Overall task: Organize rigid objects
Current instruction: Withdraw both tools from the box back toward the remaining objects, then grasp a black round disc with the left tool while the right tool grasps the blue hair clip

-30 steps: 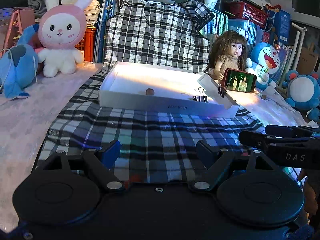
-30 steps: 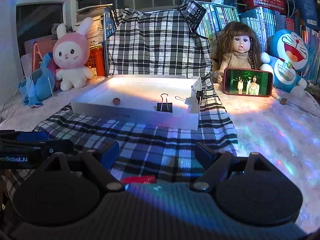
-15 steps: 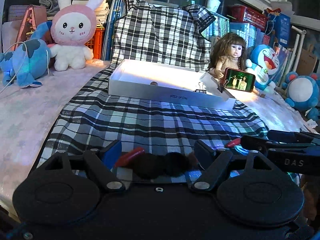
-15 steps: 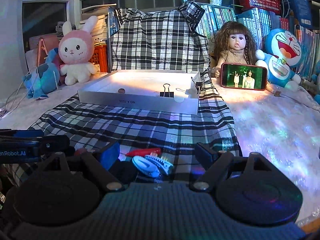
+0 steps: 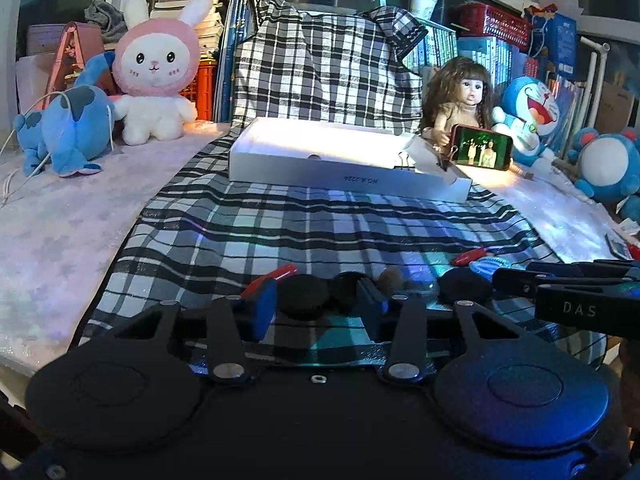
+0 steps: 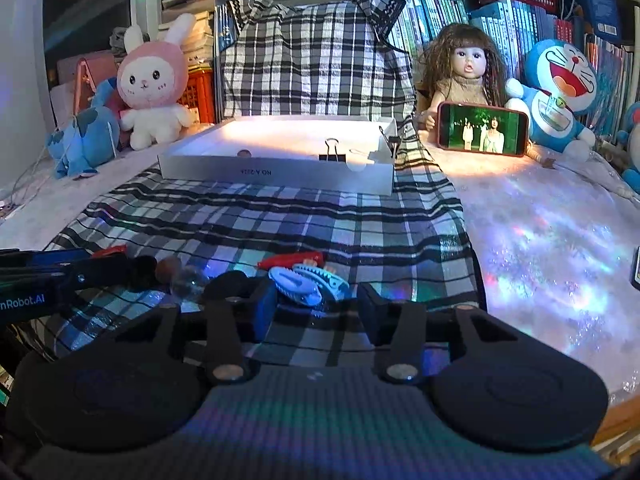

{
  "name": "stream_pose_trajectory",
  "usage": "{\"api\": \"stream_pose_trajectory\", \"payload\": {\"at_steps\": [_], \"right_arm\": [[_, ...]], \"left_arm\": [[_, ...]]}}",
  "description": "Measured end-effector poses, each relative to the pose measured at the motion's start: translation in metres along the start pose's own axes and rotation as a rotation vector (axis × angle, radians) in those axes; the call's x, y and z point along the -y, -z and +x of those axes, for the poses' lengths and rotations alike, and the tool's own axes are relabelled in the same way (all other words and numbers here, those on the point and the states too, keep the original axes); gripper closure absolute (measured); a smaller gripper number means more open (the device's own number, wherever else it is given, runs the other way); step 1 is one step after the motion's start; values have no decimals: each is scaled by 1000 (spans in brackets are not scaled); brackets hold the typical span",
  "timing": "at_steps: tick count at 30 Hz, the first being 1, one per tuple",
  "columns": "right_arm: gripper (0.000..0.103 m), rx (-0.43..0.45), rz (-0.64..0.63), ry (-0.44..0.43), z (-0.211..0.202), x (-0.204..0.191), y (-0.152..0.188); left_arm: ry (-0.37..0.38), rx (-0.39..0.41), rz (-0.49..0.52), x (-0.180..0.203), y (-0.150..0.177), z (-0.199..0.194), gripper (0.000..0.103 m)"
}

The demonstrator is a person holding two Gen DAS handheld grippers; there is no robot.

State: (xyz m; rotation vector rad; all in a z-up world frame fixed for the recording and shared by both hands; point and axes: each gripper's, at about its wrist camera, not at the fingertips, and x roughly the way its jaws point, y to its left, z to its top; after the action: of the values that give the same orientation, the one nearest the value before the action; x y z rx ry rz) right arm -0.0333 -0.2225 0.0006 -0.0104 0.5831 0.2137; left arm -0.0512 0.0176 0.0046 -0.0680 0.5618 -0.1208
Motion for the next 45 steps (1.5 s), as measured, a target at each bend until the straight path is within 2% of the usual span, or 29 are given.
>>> {"api": "stream_pose_trajectory", "payload": {"at_steps": [6,13,18,23,30,34,45], "right_arm": [[56,-6,22,-23,3,-2,0],[68,-18,44,-41,9,0,-3],[68,-34,83,-43,13,7,-6],[67,-33,69,-43,15,3,-8],[65,-31,48,-18,20,3,-10],[52,-35,25,6,19,7,-8],[48,-60,-65,25,12,16,-6]], "left_arm": [[5,-26,-12,-2,4,8,61],[5,-21,-7,-3,1,15,61],[7,-22,0,-2,0,18,61],[18,-23,2,-1,-2,24,61],[16,-24,2,-1,-2,25,61],[9,-21,2,-2,-2,27,61],[7,-15,1,-3,-1,27,61]]}}
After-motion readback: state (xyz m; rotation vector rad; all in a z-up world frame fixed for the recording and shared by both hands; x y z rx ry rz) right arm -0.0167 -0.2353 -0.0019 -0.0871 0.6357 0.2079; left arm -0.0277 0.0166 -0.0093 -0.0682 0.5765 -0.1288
